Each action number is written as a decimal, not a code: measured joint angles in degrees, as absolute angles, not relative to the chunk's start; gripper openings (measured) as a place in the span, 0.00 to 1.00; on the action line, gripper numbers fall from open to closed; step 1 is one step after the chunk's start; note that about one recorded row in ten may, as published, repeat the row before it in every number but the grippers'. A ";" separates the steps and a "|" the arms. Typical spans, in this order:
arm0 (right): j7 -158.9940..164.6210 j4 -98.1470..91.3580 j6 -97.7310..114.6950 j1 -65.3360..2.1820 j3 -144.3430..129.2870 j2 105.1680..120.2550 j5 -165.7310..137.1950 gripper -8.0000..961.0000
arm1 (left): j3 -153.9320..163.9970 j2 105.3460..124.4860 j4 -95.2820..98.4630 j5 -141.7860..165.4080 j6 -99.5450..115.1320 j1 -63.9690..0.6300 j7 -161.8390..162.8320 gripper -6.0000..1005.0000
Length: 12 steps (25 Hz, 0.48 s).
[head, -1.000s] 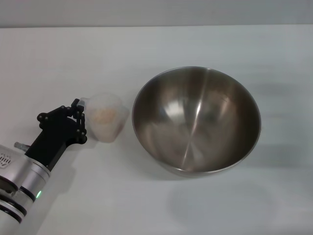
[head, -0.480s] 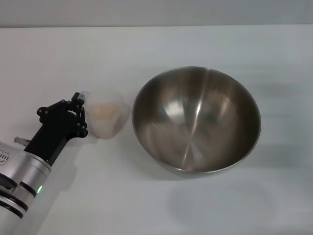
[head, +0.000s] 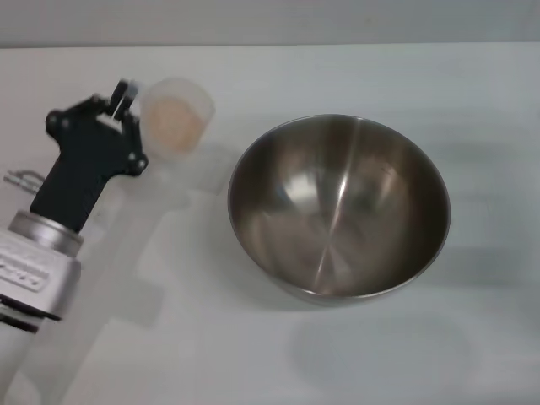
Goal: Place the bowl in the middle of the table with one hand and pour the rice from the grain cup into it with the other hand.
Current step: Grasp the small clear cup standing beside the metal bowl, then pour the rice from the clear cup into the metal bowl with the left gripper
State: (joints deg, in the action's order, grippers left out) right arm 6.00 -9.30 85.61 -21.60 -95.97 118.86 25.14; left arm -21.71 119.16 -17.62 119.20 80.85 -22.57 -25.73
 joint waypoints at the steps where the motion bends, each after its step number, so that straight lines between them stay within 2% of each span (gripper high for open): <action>1: 5.98 -9.31 85.61 -21.72 -95.96 118.85 25.14 0.76 | -21.44 119.14 -17.59 119.30 81.70 -23.17 -28.84 0.03; 12: 5.94 -9.02 85.61 -22.45 -93.69 118.83 25.14 0.76 | -20.56 119.18 -19.14 130.78 83.72 -28.30 -58.45 0.03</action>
State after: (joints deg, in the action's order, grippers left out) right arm 5.94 -9.02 85.61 -22.45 -93.69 118.83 25.14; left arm -20.56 119.18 -19.14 130.78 83.72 -28.30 -58.45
